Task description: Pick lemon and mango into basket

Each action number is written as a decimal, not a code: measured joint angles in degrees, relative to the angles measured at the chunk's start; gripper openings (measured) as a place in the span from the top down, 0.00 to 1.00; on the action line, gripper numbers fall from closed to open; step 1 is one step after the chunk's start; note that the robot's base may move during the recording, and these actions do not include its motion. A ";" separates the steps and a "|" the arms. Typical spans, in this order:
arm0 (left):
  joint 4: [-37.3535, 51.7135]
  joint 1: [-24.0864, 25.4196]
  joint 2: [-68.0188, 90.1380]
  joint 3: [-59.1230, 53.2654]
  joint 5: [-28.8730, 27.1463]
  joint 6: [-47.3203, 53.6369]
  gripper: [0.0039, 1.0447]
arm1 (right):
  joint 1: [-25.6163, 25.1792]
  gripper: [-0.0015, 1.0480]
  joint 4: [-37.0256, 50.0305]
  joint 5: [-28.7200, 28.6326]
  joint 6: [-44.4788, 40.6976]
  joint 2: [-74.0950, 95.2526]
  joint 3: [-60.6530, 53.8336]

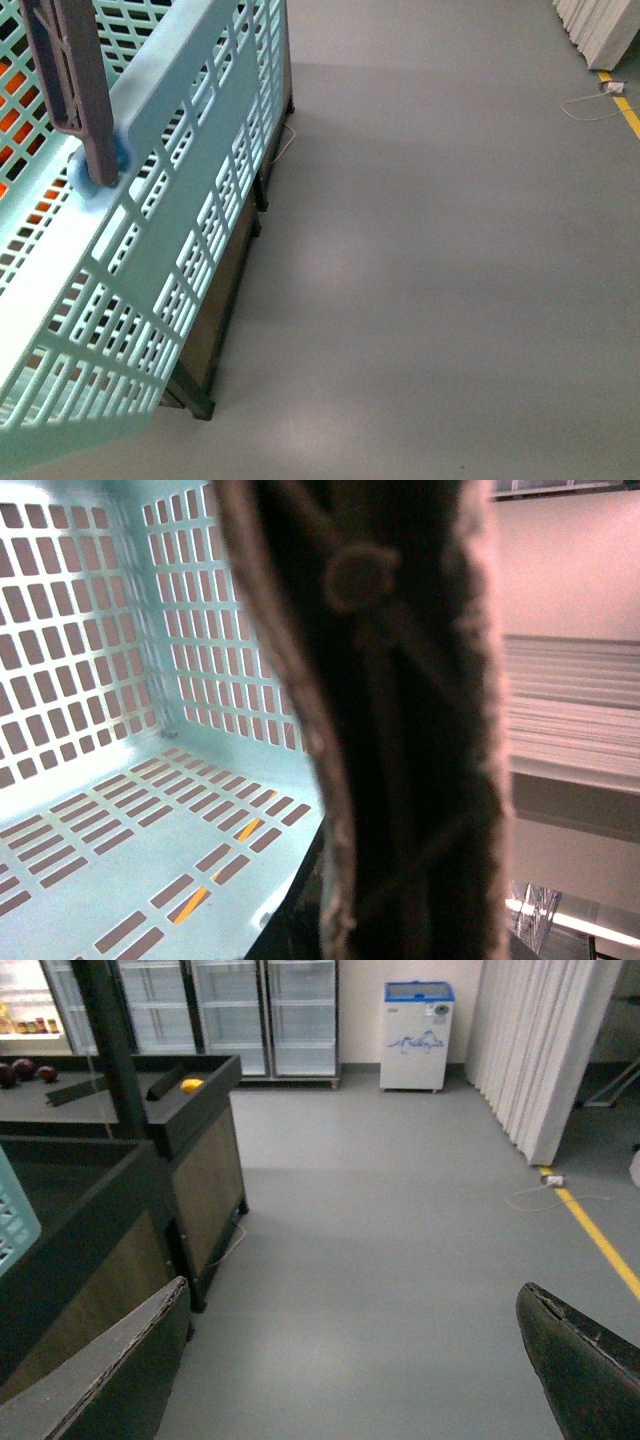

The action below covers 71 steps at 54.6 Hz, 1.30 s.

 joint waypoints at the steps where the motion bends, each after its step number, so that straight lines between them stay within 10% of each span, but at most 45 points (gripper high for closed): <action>1: 0.00 0.00 0.00 0.00 0.02 -0.02 0.96 | 0.00 0.08 -0.02 0.00 0.00 0.00 0.00; 71: -0.07 0.02 0.00 0.02 0.00 -0.04 0.96 | 0.00 0.08 -0.02 0.15 -0.02 0.04 0.00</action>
